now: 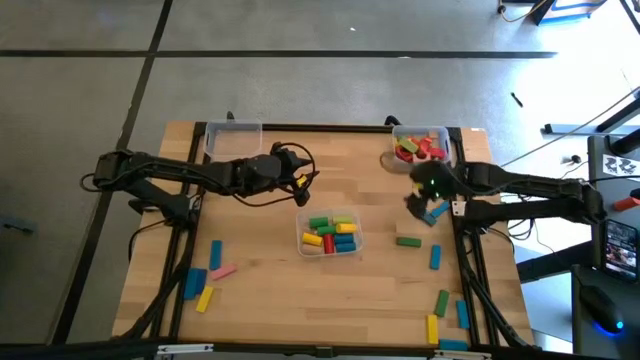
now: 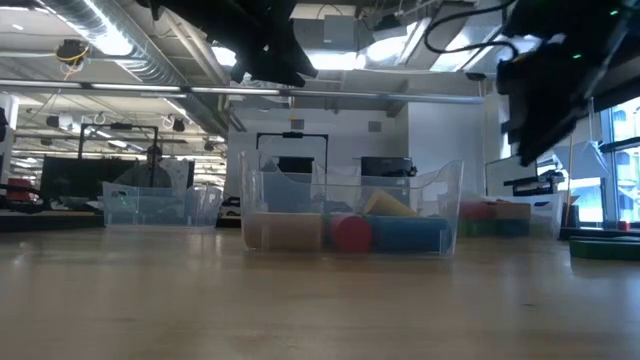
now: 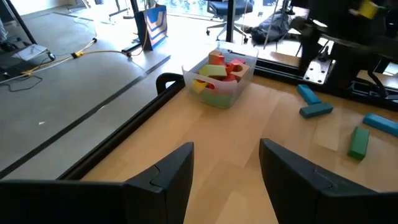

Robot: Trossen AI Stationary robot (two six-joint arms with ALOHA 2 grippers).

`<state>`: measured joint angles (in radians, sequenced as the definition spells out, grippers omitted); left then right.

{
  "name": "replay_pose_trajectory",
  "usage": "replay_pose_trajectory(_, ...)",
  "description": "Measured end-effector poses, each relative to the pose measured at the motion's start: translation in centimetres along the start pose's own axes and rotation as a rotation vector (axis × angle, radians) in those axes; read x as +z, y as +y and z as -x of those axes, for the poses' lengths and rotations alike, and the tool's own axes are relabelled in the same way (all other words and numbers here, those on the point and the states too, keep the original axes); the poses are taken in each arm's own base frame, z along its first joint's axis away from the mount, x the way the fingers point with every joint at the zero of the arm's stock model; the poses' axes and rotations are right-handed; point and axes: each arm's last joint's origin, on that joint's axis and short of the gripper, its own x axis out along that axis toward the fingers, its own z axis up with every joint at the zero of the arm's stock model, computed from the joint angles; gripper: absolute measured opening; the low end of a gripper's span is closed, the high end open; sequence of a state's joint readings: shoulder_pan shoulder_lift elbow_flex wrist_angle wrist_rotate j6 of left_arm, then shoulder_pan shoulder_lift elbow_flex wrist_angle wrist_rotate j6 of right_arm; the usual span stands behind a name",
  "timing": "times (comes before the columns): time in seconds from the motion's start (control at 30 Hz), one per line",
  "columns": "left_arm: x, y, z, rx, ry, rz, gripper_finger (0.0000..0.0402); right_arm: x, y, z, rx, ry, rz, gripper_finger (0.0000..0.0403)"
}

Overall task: Sort blocks by size
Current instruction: Put the green rectangular block into the top left transparent bin

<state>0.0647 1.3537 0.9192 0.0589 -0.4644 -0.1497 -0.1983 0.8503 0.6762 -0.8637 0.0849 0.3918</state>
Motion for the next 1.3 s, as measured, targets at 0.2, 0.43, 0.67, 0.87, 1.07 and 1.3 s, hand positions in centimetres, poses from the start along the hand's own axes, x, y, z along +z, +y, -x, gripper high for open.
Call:
replay_pose_trajectory(0.2, 0.0, 0.0, 0.0, 0.000, 0.000, 0.000, 0.0175, -1.6, 2.8, -0.2, 0.069, 0.090, 0.110, 0.0269)
replay_pose_trajectory(0.43, 0.0, 0.0, 0.0, 0.000, 0.000, 0.000, 0.0175, -3.0, 5.5, -1.4, 0.058, 0.168, 0.235, 0.0269)
replay_pose_trajectory(0.67, 0.0, 0.0, 0.0, 0.000, 0.000, 0.000, 0.0175, -2.9, 6.8, -2.5, 0.031, 0.118, 0.285, 0.0269)
replay_pose_trajectory(0.87, 0.0, 0.0, 0.0, 0.000, 0.000, 0.000, 0.0175, -3.0, 6.8, -2.6, 0.025, 0.139, 0.286, 0.0269)
replay_pose_trajectory(1.07, 0.0, 0.0, 0.0, 0.000, 0.001, 0.000, 0.0175, -3.2, 6.6, -2.5, 0.036, 0.184, 0.302, 0.0269)
replay_pose_trajectory(1.3, 0.0, 0.0, 0.0, 0.000, 0.004, -0.002, 0.0175, -5.7, 6.3, -4.2, 0.062, 0.253, 0.300, 0.0269)
